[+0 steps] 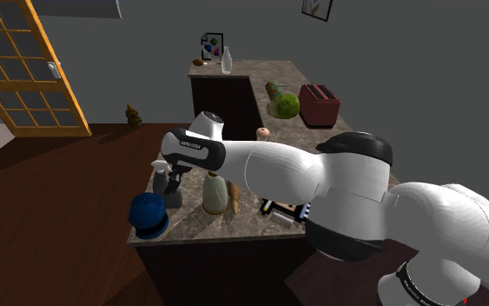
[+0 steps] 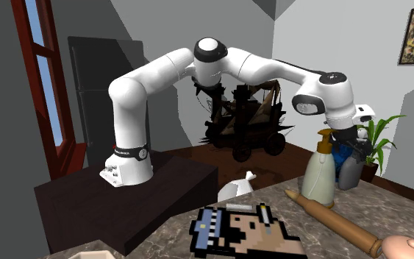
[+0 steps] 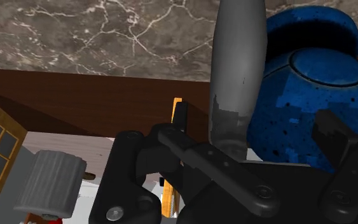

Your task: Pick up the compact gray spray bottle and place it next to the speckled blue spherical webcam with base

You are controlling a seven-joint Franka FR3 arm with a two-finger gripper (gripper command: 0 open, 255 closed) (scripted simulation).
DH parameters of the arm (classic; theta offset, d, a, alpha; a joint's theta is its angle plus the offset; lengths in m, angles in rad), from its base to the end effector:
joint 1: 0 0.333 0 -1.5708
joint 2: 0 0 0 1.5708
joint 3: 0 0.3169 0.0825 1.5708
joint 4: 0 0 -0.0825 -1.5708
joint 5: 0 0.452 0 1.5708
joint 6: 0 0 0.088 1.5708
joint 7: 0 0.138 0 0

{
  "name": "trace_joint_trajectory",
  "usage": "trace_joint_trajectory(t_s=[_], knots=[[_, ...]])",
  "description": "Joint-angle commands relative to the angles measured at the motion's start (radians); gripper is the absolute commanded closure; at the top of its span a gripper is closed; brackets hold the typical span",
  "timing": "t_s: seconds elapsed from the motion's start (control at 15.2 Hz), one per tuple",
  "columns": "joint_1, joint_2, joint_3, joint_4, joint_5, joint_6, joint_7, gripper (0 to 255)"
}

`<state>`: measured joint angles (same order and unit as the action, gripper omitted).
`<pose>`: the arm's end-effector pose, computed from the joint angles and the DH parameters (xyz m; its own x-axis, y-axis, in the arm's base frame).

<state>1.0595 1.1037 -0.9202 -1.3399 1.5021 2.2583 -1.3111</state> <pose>0.7576 0.3464 0.1822 0.4438 0.7207 0.5326 0.8479 -0.5300 0.0107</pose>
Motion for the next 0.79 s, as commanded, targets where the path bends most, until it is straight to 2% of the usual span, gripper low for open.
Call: trace_joint_trajectory(t_s=[0.0,0.2,0.73], knots=[[0.022,-0.03,-0.008,-0.067,-0.008,-0.009,-0.018,0],[0.066,-0.112,-0.049,-0.158,-0.039,-0.032,-0.037,0],[0.066,-0.112,-0.049,-0.158,-0.039,-0.032,-0.037,0]])
